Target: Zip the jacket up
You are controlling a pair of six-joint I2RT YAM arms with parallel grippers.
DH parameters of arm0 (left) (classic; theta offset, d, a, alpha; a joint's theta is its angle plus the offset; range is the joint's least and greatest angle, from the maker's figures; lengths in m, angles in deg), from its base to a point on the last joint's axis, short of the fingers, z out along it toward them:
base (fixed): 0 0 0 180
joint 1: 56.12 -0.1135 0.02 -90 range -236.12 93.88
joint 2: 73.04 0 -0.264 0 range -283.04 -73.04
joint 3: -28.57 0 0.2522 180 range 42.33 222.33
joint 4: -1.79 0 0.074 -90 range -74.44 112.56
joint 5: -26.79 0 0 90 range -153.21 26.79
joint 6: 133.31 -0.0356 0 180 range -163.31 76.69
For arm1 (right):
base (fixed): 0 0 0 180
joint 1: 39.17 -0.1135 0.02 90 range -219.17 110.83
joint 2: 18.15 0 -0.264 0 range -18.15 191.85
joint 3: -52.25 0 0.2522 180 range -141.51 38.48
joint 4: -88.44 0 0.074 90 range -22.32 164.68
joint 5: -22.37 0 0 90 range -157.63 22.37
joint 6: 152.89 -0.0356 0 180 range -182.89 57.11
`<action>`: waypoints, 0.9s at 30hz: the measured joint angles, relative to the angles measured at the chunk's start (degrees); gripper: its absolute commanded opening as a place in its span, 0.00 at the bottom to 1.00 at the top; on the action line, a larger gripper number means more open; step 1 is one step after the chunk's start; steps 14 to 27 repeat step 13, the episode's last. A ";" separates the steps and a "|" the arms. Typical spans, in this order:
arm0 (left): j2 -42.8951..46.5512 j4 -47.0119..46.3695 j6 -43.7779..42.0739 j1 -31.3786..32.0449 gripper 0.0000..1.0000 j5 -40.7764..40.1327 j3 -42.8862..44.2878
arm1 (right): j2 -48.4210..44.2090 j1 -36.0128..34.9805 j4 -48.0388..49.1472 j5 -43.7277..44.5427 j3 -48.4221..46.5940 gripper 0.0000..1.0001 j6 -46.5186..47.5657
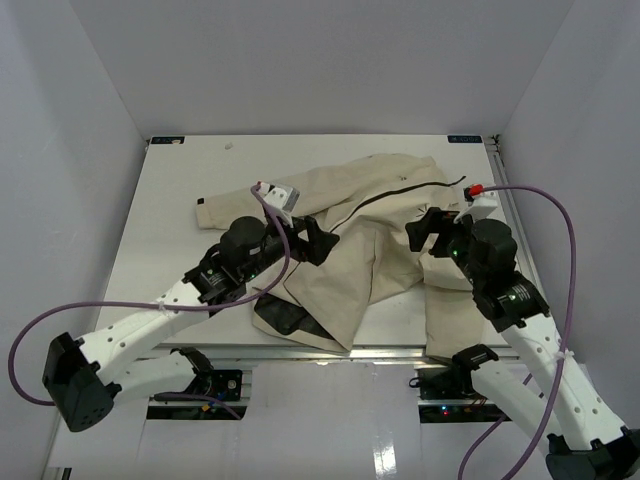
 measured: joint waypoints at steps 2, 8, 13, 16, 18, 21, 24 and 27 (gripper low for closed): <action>3.97 -2.81 -0.63 1.72 0.98 0.10 -2.78 | -2.68 0.00 -1.26 -0.60 0.00 0.90 0.33; 11.21 -7.99 -2.11 4.52 0.98 0.50 -10.00 | -8.91 -0.02 -2.61 -3.00 0.68 0.90 1.61; 14.30 -9.49 -2.55 5.12 0.98 -0.11 -11.50 | -12.38 -0.11 -2.69 -3.78 1.68 0.90 2.30; 14.30 -9.49 -2.55 5.12 0.98 -0.11 -11.50 | -12.38 -0.11 -2.69 -3.78 1.68 0.90 2.30; 14.30 -9.49 -2.55 5.12 0.98 -0.11 -11.50 | -12.38 -0.11 -2.69 -3.78 1.68 0.90 2.30; 14.30 -9.49 -2.55 5.12 0.98 -0.11 -11.50 | -12.38 -0.11 -2.69 -3.78 1.68 0.90 2.30; 14.30 -9.49 -2.55 5.12 0.98 -0.11 -11.50 | -12.38 -0.11 -2.69 -3.78 1.68 0.90 2.30; 14.30 -9.49 -2.55 5.12 0.98 -0.11 -11.50 | -12.38 -0.11 -2.69 -3.78 1.68 0.90 2.30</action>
